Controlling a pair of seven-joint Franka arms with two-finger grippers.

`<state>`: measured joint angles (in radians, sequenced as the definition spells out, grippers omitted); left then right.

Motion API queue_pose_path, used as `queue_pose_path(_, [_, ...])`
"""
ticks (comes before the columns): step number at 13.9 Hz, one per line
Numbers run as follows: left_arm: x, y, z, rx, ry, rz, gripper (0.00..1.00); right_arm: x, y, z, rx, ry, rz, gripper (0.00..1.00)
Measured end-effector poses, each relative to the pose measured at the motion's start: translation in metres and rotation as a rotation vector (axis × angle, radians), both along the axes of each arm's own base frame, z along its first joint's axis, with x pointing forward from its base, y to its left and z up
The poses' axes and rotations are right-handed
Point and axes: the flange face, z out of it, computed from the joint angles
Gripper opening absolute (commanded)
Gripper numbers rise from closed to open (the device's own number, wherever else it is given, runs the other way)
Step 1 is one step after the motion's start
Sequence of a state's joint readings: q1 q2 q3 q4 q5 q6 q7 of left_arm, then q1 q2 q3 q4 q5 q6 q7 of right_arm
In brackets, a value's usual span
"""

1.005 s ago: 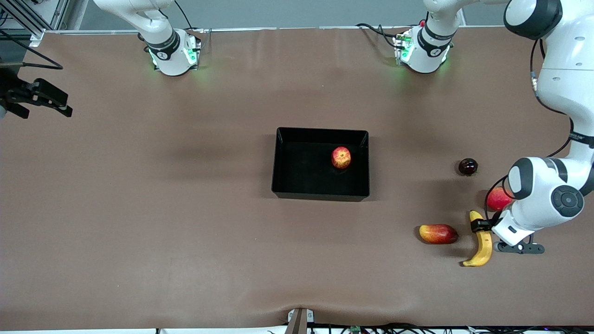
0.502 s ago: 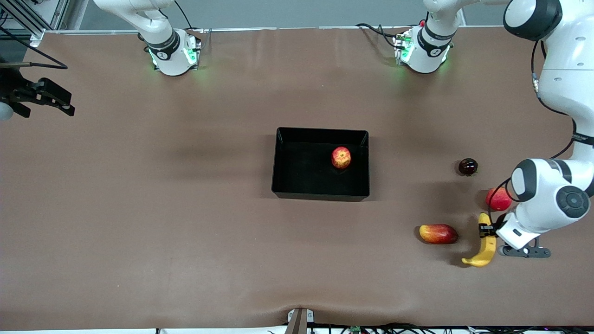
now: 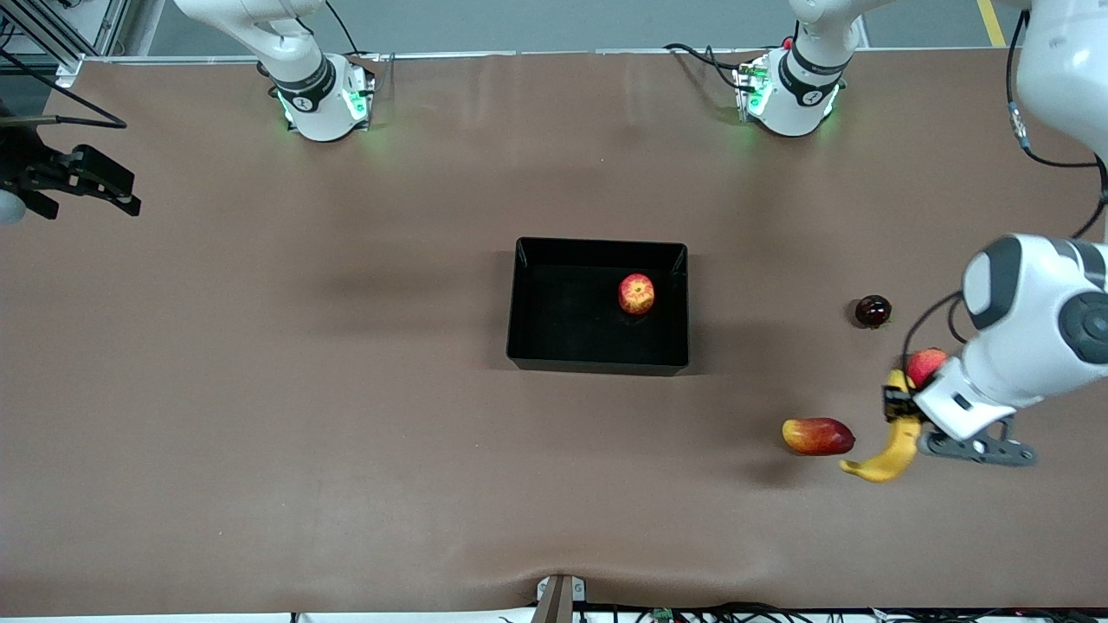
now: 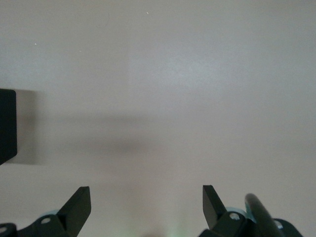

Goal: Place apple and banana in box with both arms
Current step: 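Lift the banana with the left gripper and carry it over the box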

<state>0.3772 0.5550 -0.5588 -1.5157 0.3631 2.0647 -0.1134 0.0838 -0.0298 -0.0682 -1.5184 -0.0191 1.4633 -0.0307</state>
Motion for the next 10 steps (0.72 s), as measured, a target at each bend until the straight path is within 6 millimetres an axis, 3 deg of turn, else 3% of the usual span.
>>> queue_pose_path(4, [-0.046, -0.131, 0.026, -0.06, 0.056, 0.124, 0.0, 0.0, -0.001, 0.0, 0.001, 0.0, -0.002, 1.0])
queue_pose_path(8, [-0.111, -0.27, 0.009, -0.049, 0.109, 0.214, 0.0, 0.0, -0.001, 0.0, 0.002, 0.001, -0.002, 1.0])
queue_pose_path(10, [-0.144, -0.321, -0.006, -0.036, 0.135, 0.23, 0.0, 0.0, -0.001, 0.0, 0.002, 0.001, -0.002, 1.0])
